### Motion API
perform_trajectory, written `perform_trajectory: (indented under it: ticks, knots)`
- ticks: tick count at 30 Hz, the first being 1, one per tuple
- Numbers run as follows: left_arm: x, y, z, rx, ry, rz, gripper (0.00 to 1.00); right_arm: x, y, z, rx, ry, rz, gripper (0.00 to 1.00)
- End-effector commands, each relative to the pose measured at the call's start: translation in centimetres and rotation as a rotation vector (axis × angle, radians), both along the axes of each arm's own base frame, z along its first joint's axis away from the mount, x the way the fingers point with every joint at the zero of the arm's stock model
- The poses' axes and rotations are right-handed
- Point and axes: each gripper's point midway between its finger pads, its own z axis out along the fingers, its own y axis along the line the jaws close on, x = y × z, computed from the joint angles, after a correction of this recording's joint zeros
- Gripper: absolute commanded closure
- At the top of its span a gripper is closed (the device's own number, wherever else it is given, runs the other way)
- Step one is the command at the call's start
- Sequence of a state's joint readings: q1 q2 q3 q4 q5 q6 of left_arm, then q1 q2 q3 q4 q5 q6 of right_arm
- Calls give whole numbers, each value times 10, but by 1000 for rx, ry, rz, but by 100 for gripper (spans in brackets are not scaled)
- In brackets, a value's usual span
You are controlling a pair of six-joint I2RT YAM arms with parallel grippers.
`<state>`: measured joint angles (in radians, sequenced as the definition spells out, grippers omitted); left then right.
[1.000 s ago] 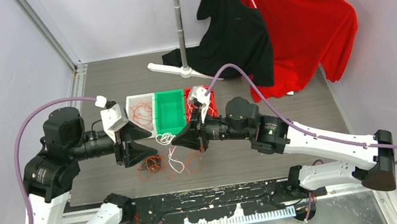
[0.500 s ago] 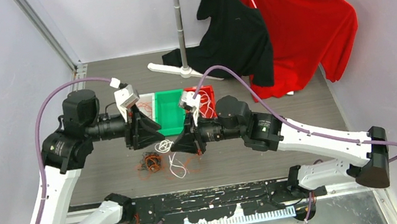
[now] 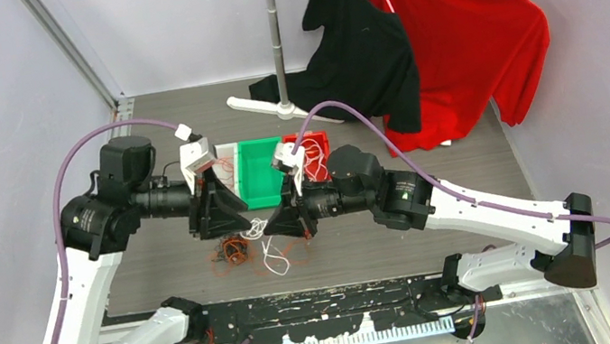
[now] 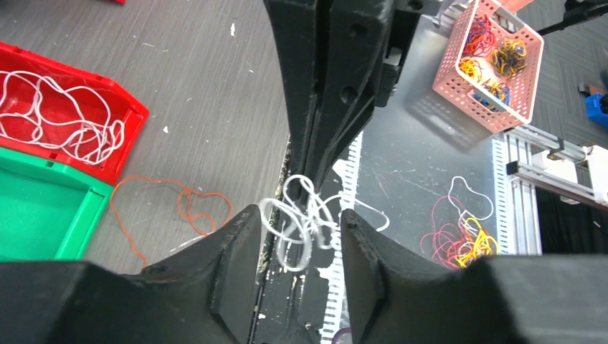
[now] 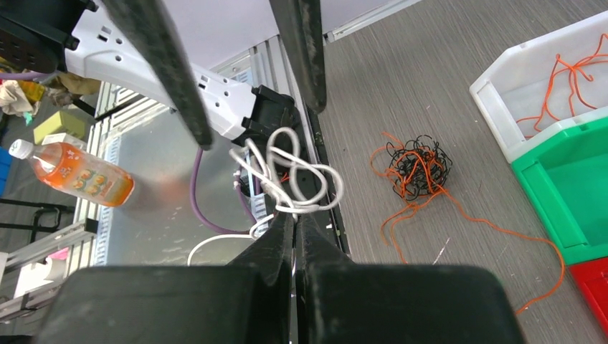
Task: Untangle the cables
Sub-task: Adjust the cable, then place the cable in the bin.
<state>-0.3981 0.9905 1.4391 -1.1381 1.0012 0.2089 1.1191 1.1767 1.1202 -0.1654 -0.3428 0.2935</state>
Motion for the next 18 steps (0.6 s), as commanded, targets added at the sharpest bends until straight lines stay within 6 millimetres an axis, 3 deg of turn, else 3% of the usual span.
perform_trajectory:
  ticks: [1, 4, 8, 18]
  knots:
    - [-18, -1, 21, -59, -28, -68, 50, -1, -1, 25, 53, -43, 9, 99]
    - [-22, -3, 20, -76, 22, -89, 47, -1, -2, 27, 58, -43, 6, 99]
    - [-16, -3, 5, -45, 46, -65, 51, -1, 0, 32, 69, -42, 10, 99]
    - [17, -1, -13, 8, -9, 81, 83, -2, 2, 34, 81, -45, 22, 99]
